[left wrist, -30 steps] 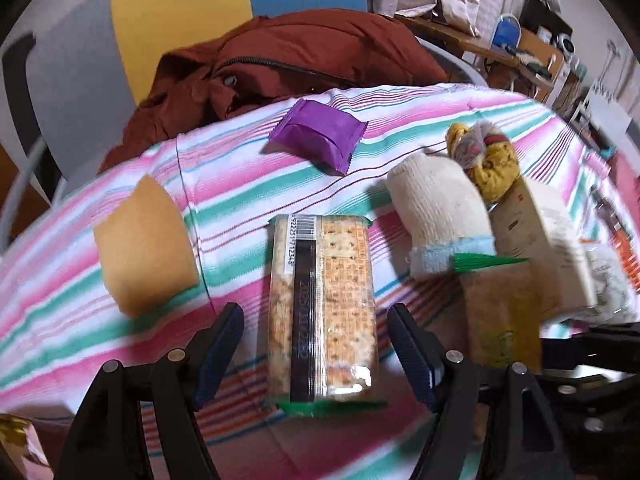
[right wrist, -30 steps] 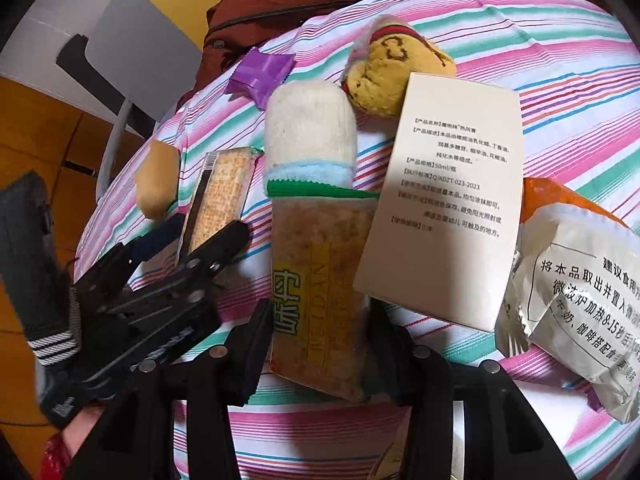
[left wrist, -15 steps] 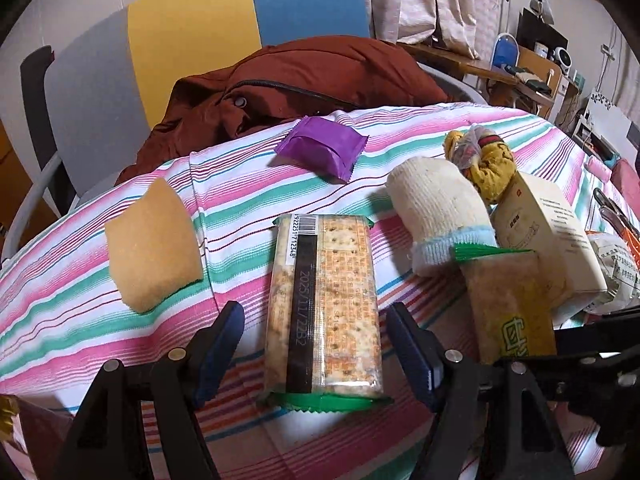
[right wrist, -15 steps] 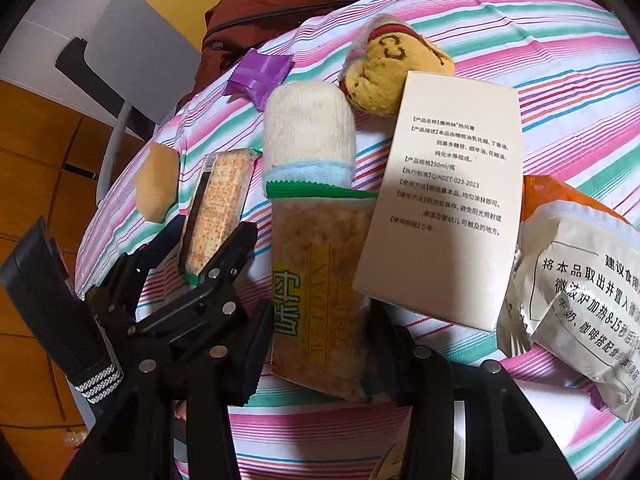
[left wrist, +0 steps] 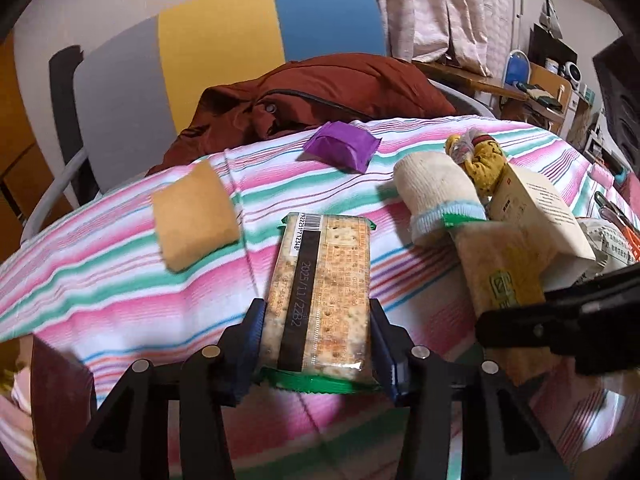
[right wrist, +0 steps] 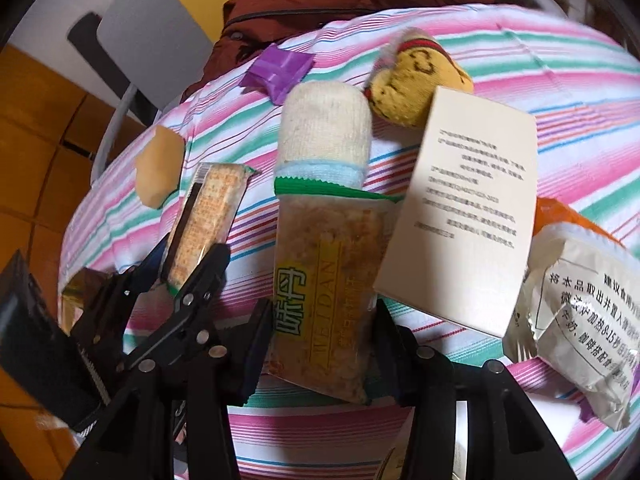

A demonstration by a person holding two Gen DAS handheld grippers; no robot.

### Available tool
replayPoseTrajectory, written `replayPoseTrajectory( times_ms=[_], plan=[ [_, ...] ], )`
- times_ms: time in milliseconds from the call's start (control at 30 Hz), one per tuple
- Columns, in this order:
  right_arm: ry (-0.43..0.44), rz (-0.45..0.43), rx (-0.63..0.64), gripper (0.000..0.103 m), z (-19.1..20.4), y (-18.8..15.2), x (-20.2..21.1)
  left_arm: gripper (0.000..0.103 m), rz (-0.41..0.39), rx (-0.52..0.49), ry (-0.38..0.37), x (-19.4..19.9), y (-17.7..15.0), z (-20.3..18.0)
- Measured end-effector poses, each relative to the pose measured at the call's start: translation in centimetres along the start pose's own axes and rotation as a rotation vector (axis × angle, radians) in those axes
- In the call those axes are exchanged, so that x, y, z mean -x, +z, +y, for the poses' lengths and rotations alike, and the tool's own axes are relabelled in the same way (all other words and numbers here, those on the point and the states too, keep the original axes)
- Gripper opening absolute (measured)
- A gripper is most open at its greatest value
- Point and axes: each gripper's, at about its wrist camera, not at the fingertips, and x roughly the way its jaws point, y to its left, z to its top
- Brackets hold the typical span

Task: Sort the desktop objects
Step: 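Grasp the black-striped cracker packet with the left gripper while the right grasps the WEIDAN bag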

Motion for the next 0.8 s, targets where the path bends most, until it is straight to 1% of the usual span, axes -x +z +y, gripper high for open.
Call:
replayPoseTrajectory(
  times_ms=[233,467,567,633,667,733,800],
  plan=[
    [0.019,0.003,0.019,0.048,0.2,0.2,-0.3,0.049,-0.015,0.005,0.020,1.6,-1.8,0.2],
    [0.025,0.005,0.035,0.048,0.5,0.3,-0.4,0.049,-0.020,0.054,0.028,3.2,-3.6,1.2],
    [0.056,0.010,0.049,0.048,1.0,0.3,-0.6,0.049,-0.020,0.068,0.034,3.7,-4.2,1.3],
    [0.100,0.022,0.062,0.047,1.5,0.1,-0.8,0.049,-0.022,0.074,0.038,4.1,-4.6,1.4],
    [0.117,0.027,0.070,0.045,1.8,-0.1,-0.9,0.049,-0.023,0.075,0.039,4.2,-4.7,1.4],
    [0.156,0.035,0.091,0.039,2.4,-0.3,-1.1,0.049,-0.028,0.075,0.039,4.7,-5.2,1.3],
    [0.167,0.029,0.107,0.034,3.0,-0.4,-1.0,0.049,-0.036,0.069,0.053,5.2,-5.6,1.2]
  ],
)
